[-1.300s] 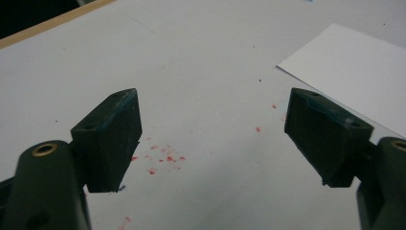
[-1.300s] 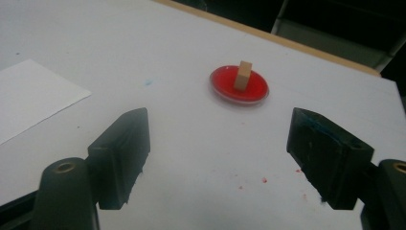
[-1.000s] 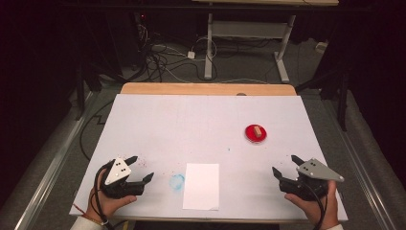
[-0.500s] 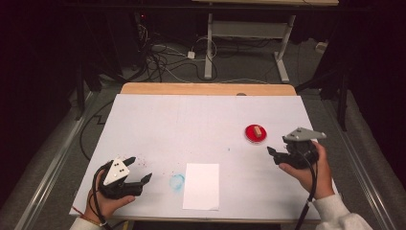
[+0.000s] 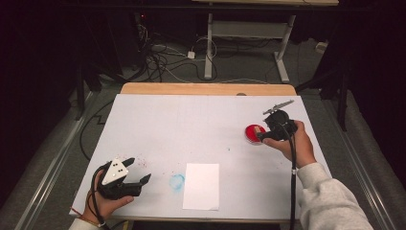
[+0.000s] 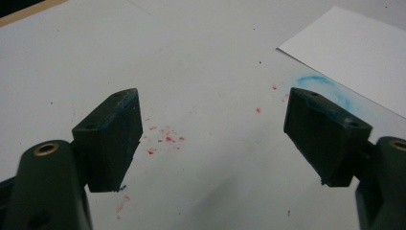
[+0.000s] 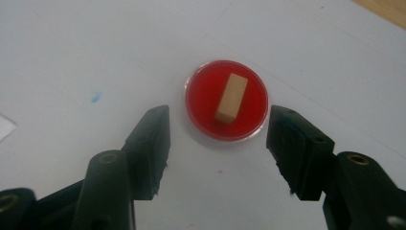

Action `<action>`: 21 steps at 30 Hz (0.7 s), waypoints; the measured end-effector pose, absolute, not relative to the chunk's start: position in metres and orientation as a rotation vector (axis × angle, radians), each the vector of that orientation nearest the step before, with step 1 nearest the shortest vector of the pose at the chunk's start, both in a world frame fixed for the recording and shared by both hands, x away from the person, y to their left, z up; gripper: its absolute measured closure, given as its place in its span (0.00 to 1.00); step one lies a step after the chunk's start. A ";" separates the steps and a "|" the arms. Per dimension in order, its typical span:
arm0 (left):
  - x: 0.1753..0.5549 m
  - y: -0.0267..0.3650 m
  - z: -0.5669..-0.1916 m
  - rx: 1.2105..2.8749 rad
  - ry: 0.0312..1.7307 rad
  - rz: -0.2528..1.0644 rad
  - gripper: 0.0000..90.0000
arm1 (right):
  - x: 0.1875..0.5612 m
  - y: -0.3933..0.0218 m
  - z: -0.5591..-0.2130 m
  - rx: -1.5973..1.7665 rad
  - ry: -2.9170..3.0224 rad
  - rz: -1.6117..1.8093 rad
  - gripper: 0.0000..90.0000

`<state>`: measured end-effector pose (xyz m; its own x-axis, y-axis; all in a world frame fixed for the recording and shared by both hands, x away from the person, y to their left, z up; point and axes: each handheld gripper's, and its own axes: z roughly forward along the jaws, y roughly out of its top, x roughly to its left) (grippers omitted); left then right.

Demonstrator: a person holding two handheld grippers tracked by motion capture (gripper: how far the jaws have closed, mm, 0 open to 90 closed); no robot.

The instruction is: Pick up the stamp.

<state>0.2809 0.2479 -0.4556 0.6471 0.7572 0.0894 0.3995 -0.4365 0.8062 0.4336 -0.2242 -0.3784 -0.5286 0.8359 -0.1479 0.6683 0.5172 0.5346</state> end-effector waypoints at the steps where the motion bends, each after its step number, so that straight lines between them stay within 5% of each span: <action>1: 0.281 0.248 -0.456 2.070 0.898 0.571 0.23 | 0.441 -0.220 -0.384 1.252 2.396 0.551 0.50; 21: 0.282 0.249 -0.457 2.074 0.900 0.560 0.23 | 0.482 -0.206 -0.409 1.384 2.436 0.415 0.74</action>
<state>0.2823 0.2490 -0.4567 0.6505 0.7552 0.0812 0.4057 -0.4358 0.8034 0.4822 -0.2058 -0.4092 -0.4864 0.8652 -0.1220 0.7759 0.4919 0.3949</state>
